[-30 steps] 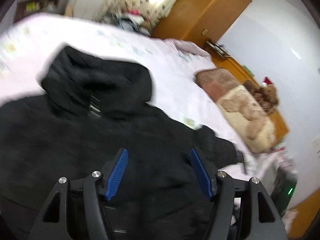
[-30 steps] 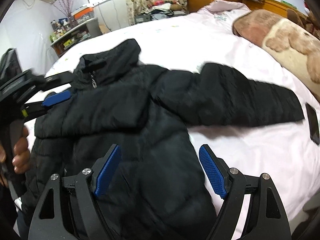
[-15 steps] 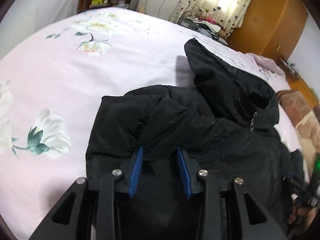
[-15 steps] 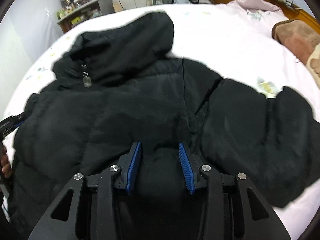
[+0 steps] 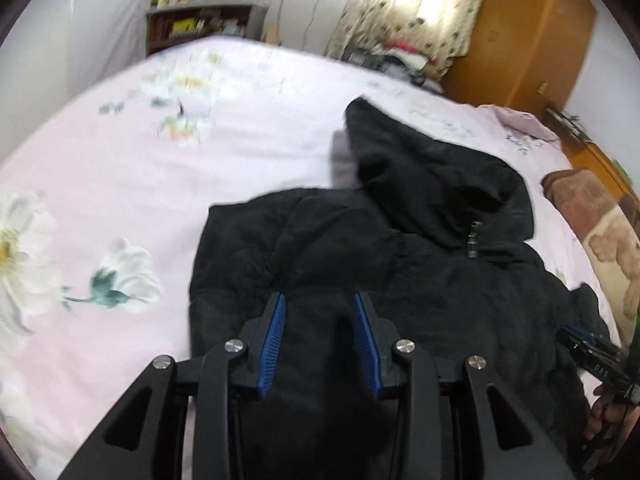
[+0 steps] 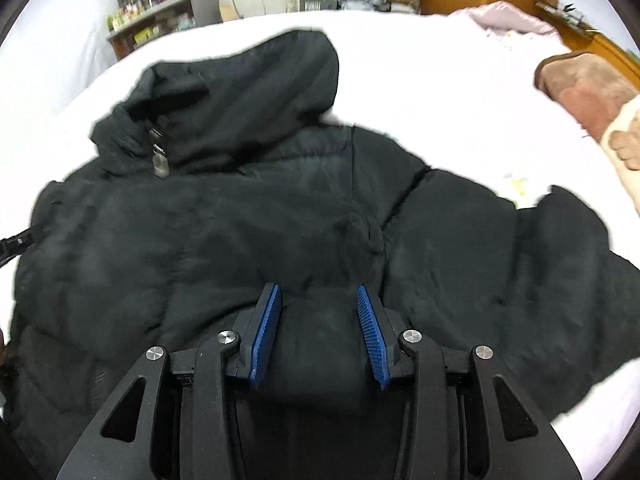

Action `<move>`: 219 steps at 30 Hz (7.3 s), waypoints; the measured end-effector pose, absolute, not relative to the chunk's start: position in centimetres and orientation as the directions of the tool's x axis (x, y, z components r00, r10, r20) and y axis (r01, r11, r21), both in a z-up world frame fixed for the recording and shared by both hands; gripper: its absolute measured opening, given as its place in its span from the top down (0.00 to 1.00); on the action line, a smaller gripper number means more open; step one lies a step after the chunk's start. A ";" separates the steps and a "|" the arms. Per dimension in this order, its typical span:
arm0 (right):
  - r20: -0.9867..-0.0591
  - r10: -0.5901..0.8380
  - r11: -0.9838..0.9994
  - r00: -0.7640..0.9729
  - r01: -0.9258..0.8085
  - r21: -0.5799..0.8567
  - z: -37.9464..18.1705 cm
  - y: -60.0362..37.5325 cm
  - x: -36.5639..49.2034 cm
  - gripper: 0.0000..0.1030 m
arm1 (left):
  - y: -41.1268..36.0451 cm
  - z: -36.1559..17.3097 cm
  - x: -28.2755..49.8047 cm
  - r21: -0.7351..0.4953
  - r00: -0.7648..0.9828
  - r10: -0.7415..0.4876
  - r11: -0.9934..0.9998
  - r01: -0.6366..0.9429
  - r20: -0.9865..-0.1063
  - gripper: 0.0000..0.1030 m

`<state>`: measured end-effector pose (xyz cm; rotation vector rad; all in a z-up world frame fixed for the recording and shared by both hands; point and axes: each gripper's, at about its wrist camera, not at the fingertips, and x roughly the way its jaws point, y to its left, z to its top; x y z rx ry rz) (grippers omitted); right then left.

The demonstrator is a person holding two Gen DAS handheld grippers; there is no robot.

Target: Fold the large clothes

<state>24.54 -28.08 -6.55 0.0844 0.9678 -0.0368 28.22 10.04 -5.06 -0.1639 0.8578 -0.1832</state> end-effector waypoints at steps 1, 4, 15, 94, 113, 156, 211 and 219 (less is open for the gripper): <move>-0.818 0.009 0.997 0.576 0.061 0.054 -6.3 -27.9 23.6 0.61 | 10.0 -5.1 27.7 -0.195 0.644 -0.214 0.976 0.102 -0.735 0.63; -0.853 0.027 0.997 0.520 0.045 0.058 -8.7 -27.6 22.8 0.61 | 9.6 -7.8 28.0 -0.157 0.589 -0.180 0.983 0.091 -0.788 0.63; -0.873 -0.005 0.999 0.488 0.034 0.013 -8.6 -26.8 23.3 0.60 | 9.5 -6.1 26.3 -0.142 0.582 -0.157 0.987 0.072 -0.798 0.62; -0.537 -0.162 0.777 0.828 0.442 0.448 9.3 -51.0 12.5 0.91 | -3.1 -1.1 23.1 -0.146 0.598 -0.277 0.955 0.258 -0.753 0.43; -0.554 0.207 0.908 0.806 0.052 0.415 9.7 -30.1 21.9 0.91 | 6.5 0.0 19.9 -0.217 0.637 -0.228 0.971 0.097 -0.737 0.43; -0.741 0.162 0.918 0.651 0.175 0.355 -3.0 -34.1 19.8 0.37 | -2.0 -3.8 27.1 -0.354 0.532 -0.398 0.916 0.188 -0.747 0.90; -0.786 -0.028 0.976 0.617 0.186 0.111 -5.7 -38.2 26.5 0.81 | -1.7 -3.3 28.1 -0.174 0.667 -0.268 0.963 0.205 -0.696 0.66; -0.786 0.088 0.991 0.612 0.023 0.128 -5.4 -30.8 22.5 0.79 | -3.9 -5.8 24.8 -0.104 0.607 -0.255 0.956 0.273 -0.752 0.66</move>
